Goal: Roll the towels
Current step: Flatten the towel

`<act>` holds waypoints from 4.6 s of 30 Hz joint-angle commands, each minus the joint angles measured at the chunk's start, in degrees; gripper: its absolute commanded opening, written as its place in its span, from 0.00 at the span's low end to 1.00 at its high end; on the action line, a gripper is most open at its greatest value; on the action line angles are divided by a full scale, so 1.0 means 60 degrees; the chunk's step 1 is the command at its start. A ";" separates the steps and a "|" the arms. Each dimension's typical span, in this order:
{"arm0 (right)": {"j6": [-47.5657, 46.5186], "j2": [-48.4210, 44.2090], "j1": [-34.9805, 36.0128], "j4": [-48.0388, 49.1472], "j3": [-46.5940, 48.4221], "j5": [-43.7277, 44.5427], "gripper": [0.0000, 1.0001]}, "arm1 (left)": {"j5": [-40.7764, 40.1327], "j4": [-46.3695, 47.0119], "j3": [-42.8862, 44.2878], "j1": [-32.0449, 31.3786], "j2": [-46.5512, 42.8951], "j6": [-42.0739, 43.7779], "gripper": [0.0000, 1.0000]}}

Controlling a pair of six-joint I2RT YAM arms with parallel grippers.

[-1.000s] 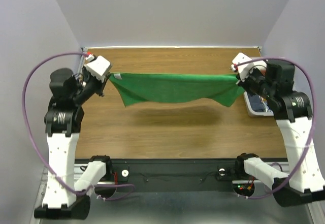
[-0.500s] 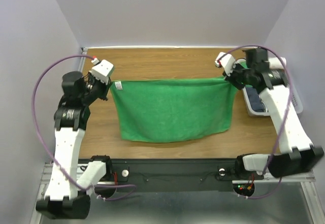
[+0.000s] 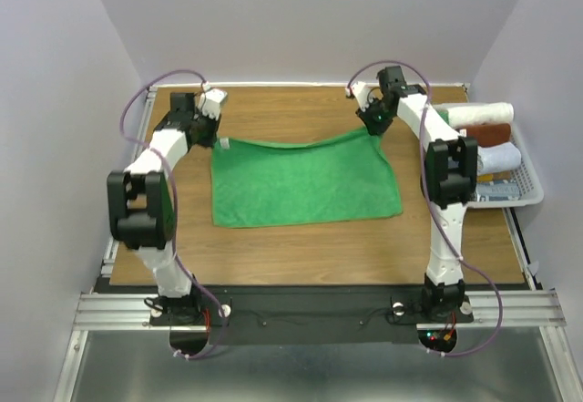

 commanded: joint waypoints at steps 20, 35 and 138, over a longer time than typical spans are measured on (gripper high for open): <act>0.1425 -0.3363 0.0036 -0.0799 -0.2268 0.0437 0.76 | 0.1328 -0.2745 0.2017 0.0561 0.0302 0.1121 0.43; 0.1952 -0.4083 0.0065 -0.1388 -0.6094 -0.0428 0.27 | 0.1299 -0.3597 -0.2575 -0.0171 -0.1913 0.2911 0.03; 0.2112 -0.5737 0.0578 -0.1108 -0.7886 0.0570 0.31 | -0.0357 -0.4710 -0.4378 0.0927 -0.2528 0.4010 0.09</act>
